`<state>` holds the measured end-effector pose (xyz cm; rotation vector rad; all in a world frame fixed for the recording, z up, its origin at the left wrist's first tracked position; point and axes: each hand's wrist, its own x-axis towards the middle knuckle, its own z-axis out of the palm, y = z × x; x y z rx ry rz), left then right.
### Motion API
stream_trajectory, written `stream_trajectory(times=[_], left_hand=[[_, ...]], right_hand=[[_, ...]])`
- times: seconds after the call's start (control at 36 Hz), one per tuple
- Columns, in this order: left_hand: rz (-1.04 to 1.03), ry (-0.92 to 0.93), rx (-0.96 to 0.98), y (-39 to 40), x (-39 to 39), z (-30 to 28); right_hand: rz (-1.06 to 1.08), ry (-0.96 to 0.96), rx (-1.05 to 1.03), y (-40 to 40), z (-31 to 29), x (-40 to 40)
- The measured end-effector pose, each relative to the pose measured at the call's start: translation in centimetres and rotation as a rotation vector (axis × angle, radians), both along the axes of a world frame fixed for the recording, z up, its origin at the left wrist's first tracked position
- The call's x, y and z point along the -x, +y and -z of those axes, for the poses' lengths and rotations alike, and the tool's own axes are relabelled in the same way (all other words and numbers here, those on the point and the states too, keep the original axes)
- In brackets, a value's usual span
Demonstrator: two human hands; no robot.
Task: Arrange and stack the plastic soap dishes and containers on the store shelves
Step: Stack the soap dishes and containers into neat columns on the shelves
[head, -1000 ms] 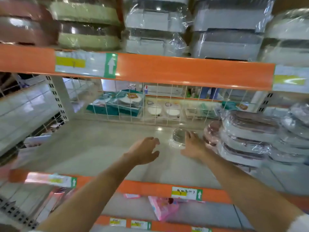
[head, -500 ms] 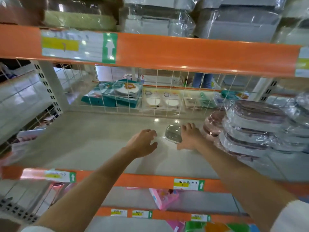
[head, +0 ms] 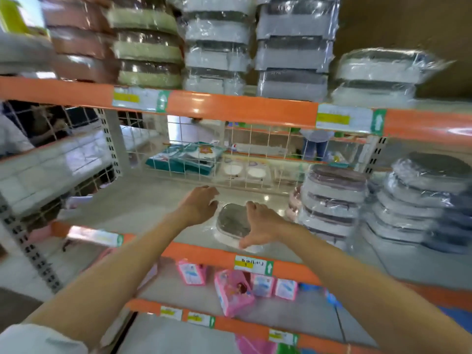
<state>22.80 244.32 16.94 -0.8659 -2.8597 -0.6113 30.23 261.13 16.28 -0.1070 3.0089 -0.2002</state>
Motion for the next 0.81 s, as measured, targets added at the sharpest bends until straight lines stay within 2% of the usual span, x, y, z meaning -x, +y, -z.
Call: stream_trajectory(times=[0.28, 0.5, 0.64, 0.81], left_hand=[[-0.002, 0.143, 0.003, 2.7, -11.7, -6.3], [0.073, 0.336, -0.183, 6.3, -18.4, -12.5], [0.086, 0.414, -0.216, 8.9, -20.0, -16.9], [0.047, 0.449, -0.26, 12.0, -20.1, -20.3]], right_hand=[[-0.104, 0.074, 0.051, 4.3, -6.7, -13.5], [-0.11, 0.209, 0.159, 9.8, -13.8, -22.0], [-0.074, 0.331, 0.222, 13.0, -18.3, -25.1], [-0.01, 0.453, 0.288, 15.9, -21.8, -25.0]])
